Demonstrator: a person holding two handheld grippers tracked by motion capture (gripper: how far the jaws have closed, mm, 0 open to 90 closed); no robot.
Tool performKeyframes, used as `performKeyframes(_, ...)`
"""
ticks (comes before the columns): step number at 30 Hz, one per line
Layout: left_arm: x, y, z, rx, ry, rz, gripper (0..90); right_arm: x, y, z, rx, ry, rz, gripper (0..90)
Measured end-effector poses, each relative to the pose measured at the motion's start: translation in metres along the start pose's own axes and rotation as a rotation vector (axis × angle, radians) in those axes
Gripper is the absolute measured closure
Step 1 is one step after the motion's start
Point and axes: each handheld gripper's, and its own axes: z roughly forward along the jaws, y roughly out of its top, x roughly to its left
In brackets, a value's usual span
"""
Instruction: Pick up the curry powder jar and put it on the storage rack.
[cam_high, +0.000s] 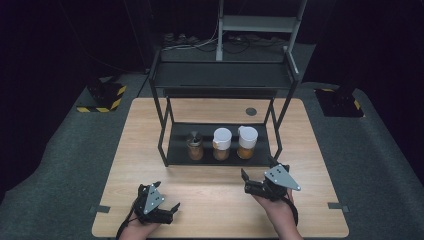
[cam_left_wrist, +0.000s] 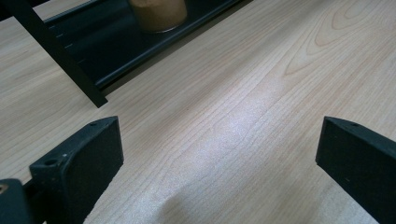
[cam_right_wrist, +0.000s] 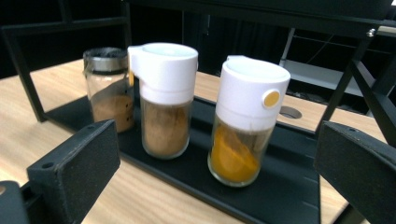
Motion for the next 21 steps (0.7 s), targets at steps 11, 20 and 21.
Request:
performKeyframes(11,-0.002,0.001,0.000,0.004,0.004,0.007,1.2,0.006,-0.022,-0.023,0.060,-0.026,-0.041,0.0)
performKeyframes(20,-0.003,0.002,0.000,0.008,0.008,0.018,1.1,0.007,-0.039,-0.027,0.144,-0.046,-0.081,0.0)
performKeyframes(21,-0.003,0.002,0.000,0.008,0.008,0.018,1.2,0.007,-0.040,-0.027,0.152,-0.048,-0.085,0.0)
